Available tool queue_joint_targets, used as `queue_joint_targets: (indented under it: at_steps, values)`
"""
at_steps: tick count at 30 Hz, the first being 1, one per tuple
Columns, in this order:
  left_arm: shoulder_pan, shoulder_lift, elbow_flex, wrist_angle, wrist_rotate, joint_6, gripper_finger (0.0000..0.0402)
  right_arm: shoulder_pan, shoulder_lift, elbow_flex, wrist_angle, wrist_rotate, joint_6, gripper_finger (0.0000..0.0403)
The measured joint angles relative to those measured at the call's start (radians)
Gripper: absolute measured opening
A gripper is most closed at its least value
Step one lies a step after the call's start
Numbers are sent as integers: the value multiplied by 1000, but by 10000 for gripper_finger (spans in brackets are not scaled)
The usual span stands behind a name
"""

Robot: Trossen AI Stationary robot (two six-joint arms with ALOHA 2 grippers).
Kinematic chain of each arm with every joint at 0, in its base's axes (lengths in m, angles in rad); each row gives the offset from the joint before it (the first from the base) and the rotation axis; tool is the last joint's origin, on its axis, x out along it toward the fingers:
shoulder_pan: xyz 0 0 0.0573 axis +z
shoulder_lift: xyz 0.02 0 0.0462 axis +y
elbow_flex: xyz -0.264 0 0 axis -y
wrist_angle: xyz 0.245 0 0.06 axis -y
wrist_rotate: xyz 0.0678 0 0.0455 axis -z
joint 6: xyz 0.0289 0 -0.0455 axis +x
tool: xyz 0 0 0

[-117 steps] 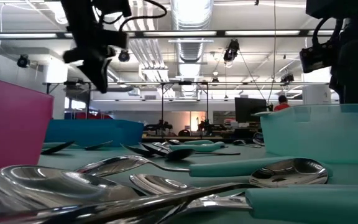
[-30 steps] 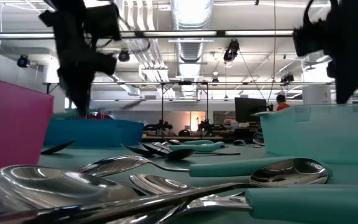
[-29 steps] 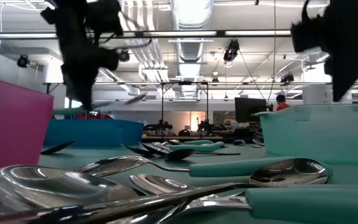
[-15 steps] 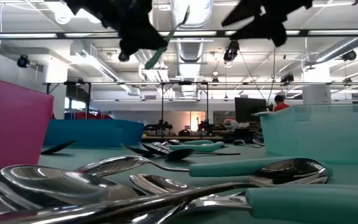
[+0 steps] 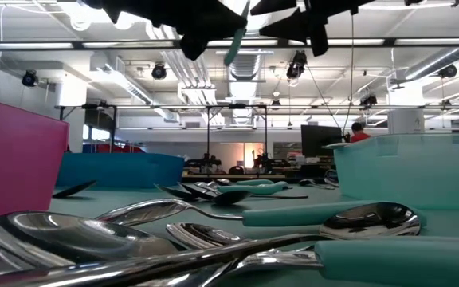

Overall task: Sort silverware by color (type)
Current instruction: Put the green spoon into the green bin

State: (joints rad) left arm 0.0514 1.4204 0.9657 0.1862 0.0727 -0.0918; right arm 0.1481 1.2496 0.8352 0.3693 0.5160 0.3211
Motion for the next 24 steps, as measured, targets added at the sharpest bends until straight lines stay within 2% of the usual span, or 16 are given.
queue_joint_targets:
  at_steps: [8,13,24]
  values:
    - [-6,36,0,75,-4,-21,41,-18,30,54,-3,2,-77,201]
    - [-9,30,0,84,-19,-21,41,-19,21,57,5,-45,-79,201]
    - [0,26,4,100,-25,-11,41,-19,22,57,8,-55,-86,201]
